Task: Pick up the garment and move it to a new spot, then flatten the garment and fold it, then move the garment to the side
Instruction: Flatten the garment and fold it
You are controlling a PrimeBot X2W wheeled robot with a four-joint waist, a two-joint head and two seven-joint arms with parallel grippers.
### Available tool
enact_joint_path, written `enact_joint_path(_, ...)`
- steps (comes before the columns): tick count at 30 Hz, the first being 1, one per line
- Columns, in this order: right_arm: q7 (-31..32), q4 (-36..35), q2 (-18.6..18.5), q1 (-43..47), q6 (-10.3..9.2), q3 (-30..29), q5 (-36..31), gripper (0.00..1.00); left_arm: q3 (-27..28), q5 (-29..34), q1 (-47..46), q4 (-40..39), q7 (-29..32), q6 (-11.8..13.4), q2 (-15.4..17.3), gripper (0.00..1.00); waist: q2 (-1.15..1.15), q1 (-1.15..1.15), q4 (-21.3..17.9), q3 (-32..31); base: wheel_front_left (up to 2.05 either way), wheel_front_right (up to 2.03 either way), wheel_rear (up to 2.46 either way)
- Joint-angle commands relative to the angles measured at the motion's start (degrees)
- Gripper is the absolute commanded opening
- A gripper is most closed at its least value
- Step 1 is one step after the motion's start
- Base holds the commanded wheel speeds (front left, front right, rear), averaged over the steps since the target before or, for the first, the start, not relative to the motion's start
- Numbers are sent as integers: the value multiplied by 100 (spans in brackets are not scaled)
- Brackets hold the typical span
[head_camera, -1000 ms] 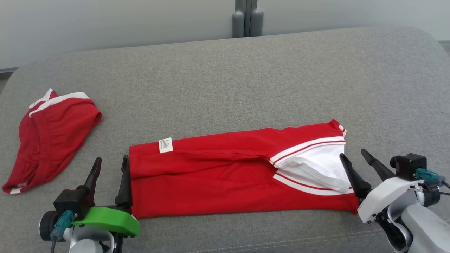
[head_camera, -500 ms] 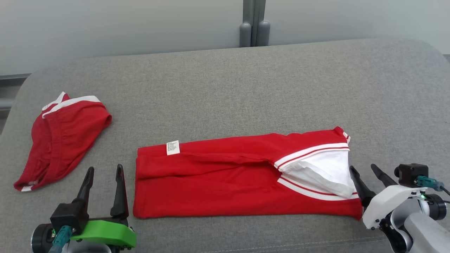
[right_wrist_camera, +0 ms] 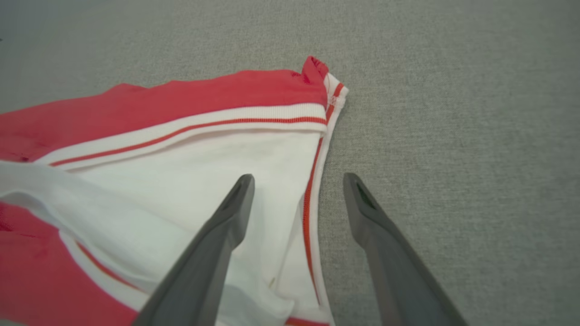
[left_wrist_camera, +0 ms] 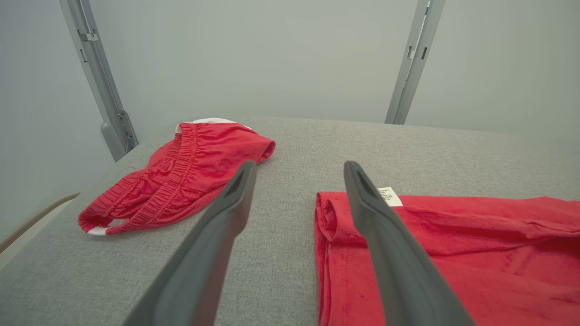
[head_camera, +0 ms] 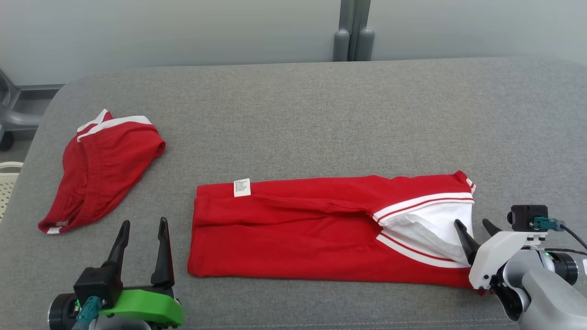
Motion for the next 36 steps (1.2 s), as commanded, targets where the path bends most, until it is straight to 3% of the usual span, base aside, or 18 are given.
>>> enact_joint_path(1, 61, 106, 19, -77, -7, -4, 53, 100, 9, 44, 22, 5, -20, -15, 13, 100, 0, 0, 55, 23, 0, 0, 0)
enact_joint_path(12, 291, 599, 157, -312, -7, 72, 165, 100, -12, 56, -87, 1, -20, -23, -12, 100, 0, 0, 166, 128, 0, 0, 0)
enact_joint_path(13, 290, 618, 165, -309, -7, 89, 188, 49, -14, 57, -94, 0, -20, -24, -14, 100, 0, 0, 173, 135, 0, 0, 0)
enact_joint_path(14, 278, 633, 167, -305, -7, 113, 206, 31, -16, 58, -100, 1, -20, -26, -16, 100, 0, 0, 179, 140, 0, 0, 0)
enact_joint_path(15, 226, 606, 174, -311, -7, 136, 236, 0, -14, 57, -107, 3, -20, -28, -17, 100, 0, 0, 184, 147, 0, 0, 0)
enact_joint_path(23, -79, 528, 8, -448, -9, 274, 397, 0, 47, 34, -109, 9, -20, -1, -25, 100, 0, 0, 83, 191, 0, 0, 0)
enact_joint_path(36, -513, 948, -789, -936, -10, 61, 238, 0, 62, 1, -168, 15, -20, -14, -30, 100, 0, 0, -215, 269, 0, 0, 0)
